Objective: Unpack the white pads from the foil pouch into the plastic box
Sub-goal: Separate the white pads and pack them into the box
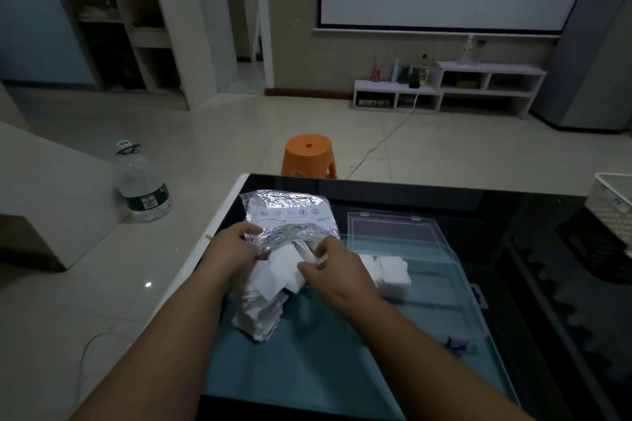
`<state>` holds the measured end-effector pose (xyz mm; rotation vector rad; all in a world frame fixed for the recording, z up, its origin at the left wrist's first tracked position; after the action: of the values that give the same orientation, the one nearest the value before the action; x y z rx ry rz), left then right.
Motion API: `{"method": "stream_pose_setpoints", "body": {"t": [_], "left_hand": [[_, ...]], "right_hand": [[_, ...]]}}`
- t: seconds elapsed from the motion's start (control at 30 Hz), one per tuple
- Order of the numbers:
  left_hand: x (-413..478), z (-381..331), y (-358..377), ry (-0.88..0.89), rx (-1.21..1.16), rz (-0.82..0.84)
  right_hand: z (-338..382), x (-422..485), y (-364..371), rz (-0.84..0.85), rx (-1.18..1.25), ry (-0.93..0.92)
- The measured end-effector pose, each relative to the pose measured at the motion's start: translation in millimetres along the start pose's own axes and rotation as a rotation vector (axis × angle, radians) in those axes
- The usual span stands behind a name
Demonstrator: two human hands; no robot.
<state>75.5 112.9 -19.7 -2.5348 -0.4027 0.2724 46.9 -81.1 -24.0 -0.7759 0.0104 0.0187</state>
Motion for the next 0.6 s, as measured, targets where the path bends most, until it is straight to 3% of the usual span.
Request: {"method": "stream_pose_setpoints", "body": {"t": [0.1,0.33,0.6], "left_hand": [[-0.2,-7.3,-5.9,0.061,0.092,-0.041],[-5.3,-9.6,-13.6,0.069,0.249,0.035],[-11.7,-13.2,-19.6,0.069,0.426,0.338]], "right_hand": [[4.8,-1.3,6.9,0.000,0.079,0.021],[4.8,-2.1,11.2,-0.040,0.120,0.072],[2.7,-1.2,19.9,0.029,0.093,0.058]]}}
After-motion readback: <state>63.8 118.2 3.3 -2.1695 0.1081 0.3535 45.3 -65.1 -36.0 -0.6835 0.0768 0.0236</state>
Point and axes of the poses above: each hand's wrist, its own x-axis towards the middle knuckle, its own y-axis out of the palm, z = x × y, the point moved 2 cm from there along x, towards the middle knuckle, and after that the axes turned 5 degrees about -z, right-handed, at the moved point
